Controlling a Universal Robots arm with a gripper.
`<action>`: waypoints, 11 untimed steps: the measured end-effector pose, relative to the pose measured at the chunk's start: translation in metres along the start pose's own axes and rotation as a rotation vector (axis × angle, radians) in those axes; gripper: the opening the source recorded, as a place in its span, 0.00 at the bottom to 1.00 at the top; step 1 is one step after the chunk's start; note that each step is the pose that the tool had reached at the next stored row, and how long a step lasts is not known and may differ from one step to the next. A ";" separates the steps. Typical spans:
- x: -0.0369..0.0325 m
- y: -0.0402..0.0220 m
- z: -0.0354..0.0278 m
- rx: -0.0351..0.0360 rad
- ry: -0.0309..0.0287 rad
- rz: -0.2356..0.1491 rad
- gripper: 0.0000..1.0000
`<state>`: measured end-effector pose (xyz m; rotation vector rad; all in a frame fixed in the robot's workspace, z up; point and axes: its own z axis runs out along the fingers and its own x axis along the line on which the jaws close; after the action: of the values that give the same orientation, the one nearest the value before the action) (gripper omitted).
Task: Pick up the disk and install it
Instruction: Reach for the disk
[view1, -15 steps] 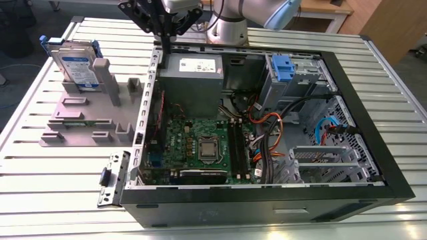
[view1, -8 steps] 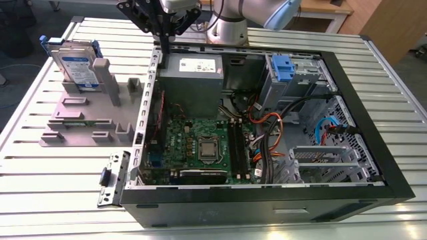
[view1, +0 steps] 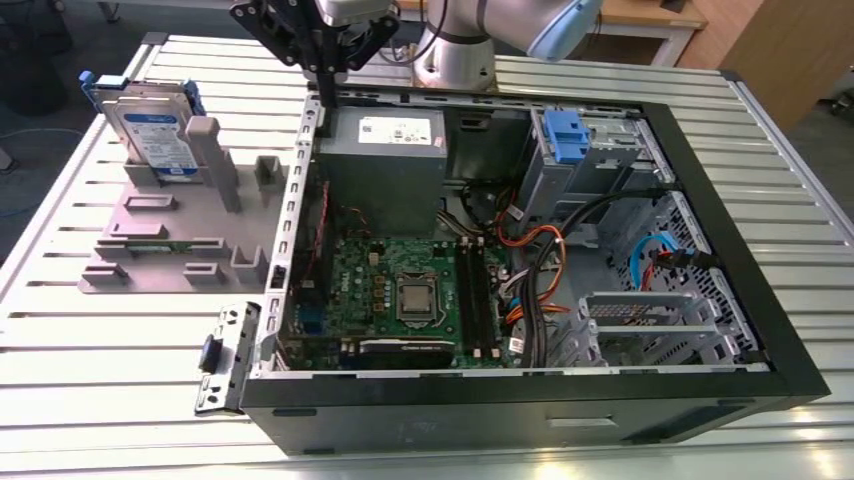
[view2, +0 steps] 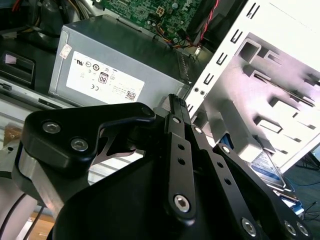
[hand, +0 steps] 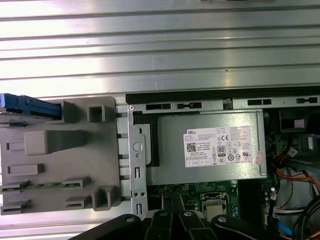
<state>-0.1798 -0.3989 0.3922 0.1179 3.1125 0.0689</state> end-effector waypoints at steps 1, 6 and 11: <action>0.0003 0.0000 0.0000 0.0001 0.0001 0.000 0.10; 0.0017 -0.0001 0.0000 0.0000 0.0000 0.000 0.10; 0.0031 -0.0003 0.0000 0.0000 0.0000 0.000 0.10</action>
<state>-0.1830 -0.3989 0.3922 0.1180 3.1125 0.0689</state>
